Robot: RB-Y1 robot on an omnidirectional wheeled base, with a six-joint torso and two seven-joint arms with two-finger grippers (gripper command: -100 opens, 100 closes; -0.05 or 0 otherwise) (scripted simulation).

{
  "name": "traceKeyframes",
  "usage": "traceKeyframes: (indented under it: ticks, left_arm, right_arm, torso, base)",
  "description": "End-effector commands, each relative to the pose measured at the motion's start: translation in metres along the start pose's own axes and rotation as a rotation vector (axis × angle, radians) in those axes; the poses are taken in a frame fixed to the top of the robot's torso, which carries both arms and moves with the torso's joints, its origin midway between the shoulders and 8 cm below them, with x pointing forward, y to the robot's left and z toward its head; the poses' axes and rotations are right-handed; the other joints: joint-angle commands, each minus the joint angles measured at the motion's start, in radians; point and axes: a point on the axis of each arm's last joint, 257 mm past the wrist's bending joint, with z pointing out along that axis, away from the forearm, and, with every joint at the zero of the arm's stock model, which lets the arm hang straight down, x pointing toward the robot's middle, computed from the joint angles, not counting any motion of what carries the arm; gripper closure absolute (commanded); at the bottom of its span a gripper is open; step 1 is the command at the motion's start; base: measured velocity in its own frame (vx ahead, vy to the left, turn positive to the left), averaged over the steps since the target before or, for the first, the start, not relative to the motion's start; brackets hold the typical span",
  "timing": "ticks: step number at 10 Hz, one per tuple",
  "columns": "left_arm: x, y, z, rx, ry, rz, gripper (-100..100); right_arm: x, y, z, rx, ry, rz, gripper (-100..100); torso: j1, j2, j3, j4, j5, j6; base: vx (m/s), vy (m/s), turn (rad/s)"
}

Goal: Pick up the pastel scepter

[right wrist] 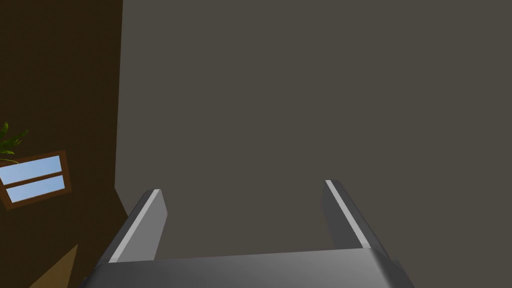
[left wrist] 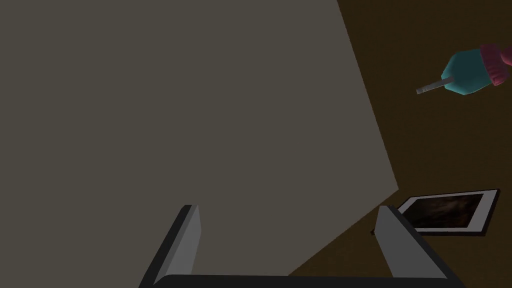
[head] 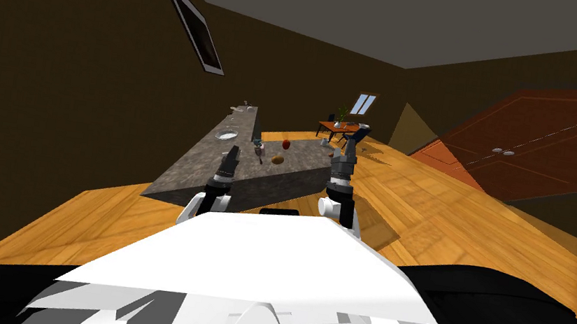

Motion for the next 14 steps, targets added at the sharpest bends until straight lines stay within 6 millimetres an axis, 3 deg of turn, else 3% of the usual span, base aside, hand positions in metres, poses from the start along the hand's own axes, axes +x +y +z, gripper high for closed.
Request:
traceKeyframes:
  ticks: [1, 8, 14]
  left_arm:
    - [0.008, 0.014, -0.002, -0.027, 0.041, 0.046, -100]
    - [0.027, 0.072, -0.016, -0.109, 0.203, 0.233, -100]
    - [0.027, 0.127, -0.034, -0.175, 0.359, 0.432, -100]
  right_arm:
    - [0.000, 0.000, 0.000, 0.000, 0.000, 0.000, 0]
    - [0.000, 0.000, 0.000, 0.000, 0.000, 0.000, 0]
    - [0.000, 0.000, 0.000, 0.000, 0.000, 0.000, 0]
  torso:
    - [0.000, 0.000, 0.000, 0.000, 0.000, 0.000]
    - [0.000, 0.001, 0.000, 0.000, 0.000, 0.000]
    - [0.000, 0.000, 0.000, 0.000, 0.000, 0.000]
  base:
    - [0.024, 0.003, -0.113]
    - [0.018, 0.000, -0.086]
    - [0.019, 0.004, -0.088]
